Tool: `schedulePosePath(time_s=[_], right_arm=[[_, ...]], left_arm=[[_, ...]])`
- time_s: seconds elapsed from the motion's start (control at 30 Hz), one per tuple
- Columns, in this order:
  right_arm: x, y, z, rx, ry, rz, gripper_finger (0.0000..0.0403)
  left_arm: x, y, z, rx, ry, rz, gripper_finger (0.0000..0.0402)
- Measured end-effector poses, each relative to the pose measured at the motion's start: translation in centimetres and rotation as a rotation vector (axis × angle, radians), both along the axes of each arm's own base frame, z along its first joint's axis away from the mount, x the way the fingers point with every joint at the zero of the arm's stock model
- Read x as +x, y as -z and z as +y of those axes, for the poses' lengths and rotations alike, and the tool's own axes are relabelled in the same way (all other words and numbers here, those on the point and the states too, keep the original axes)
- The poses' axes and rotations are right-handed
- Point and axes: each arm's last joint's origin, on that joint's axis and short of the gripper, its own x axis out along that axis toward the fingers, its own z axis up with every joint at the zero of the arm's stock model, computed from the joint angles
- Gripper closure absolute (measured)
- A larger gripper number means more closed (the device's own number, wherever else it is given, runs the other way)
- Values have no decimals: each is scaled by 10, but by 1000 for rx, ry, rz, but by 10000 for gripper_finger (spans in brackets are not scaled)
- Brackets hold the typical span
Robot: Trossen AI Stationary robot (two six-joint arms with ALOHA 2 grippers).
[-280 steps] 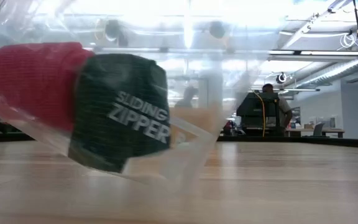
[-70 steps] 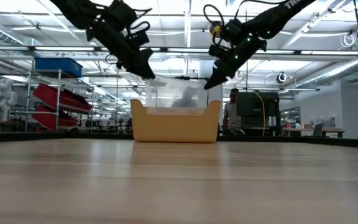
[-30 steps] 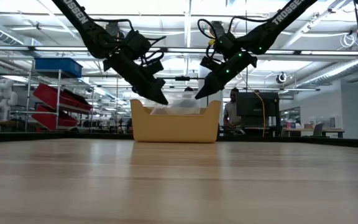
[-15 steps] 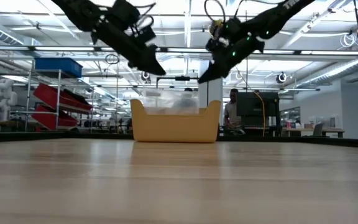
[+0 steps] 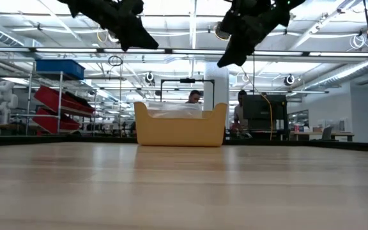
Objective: Roll bandage
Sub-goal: Return to home position
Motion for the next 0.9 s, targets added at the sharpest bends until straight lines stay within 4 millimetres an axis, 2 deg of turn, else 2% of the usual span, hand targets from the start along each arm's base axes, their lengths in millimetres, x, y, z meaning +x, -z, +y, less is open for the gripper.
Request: schedulePosePath(time_s=[0.1,0.27,0.4,0.5,0.63,0.77,0.9], right_arm=[[-1,-1,14,20,-38,36,403],[1,-3,36,48,-83,49,403],[-5,5,56,43,-124,4,403],[-20,17,67,42,-106,-64,403],[-51,37,78,35,-21,-135,403],[-84,49,88,6,84,-196,403],[-110,60,97,-31,102,-327,403]], left_arm=[[-6,-5,-10,-22,13,-1,392],[-9,-12,-29,-33,10,-9,397],[-13,-10,-48,-34,48,-11,398],[-19,1,-60,-44,37,2,398],[-29,17,-71,-22,25,-25,399],[-39,35,-77,-16,38,-92,399],[-48,61,-78,-5,6,-167,400]])
